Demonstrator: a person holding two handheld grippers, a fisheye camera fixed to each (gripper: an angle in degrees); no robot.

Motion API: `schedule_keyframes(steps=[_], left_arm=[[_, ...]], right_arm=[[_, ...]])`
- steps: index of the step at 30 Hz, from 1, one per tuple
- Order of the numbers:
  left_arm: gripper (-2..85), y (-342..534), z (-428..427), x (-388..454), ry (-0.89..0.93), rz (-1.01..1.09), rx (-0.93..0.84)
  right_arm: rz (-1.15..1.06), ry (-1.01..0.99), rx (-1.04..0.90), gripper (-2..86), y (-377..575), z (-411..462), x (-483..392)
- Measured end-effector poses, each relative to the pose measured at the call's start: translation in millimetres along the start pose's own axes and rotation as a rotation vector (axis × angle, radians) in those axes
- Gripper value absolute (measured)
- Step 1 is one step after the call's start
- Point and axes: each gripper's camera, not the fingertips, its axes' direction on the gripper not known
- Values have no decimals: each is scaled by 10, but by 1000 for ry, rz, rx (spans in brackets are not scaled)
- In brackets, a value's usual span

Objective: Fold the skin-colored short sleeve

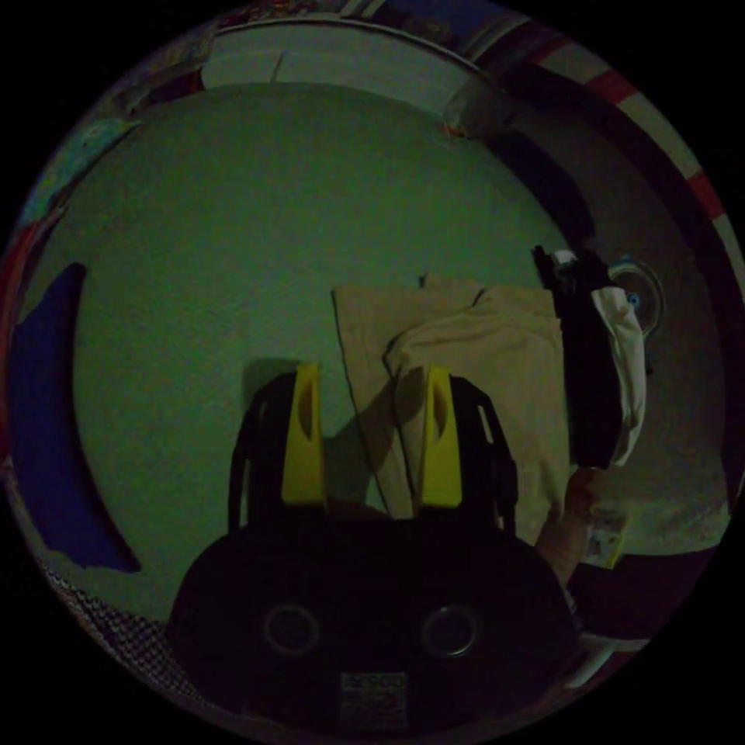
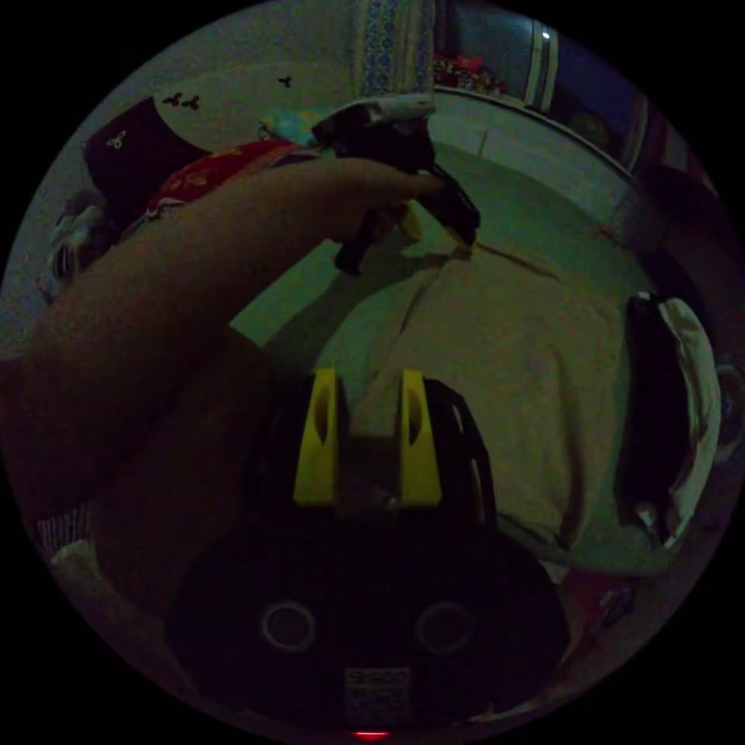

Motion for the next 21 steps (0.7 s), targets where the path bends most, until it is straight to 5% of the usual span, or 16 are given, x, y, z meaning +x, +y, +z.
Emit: schedule_keyframes(steps=[7,10,21], left_arm=[[130,-507,105,106,-139,64,-26],[51,-681,105,71,43,72,0],[29,-1130,17,-89,270,16,66]], right_arm=[[15,79,18,-6,182,-124,-174],[32,46,57,-10,270,-273,-194],[91,-27,114,-12,545,-671,-96]])
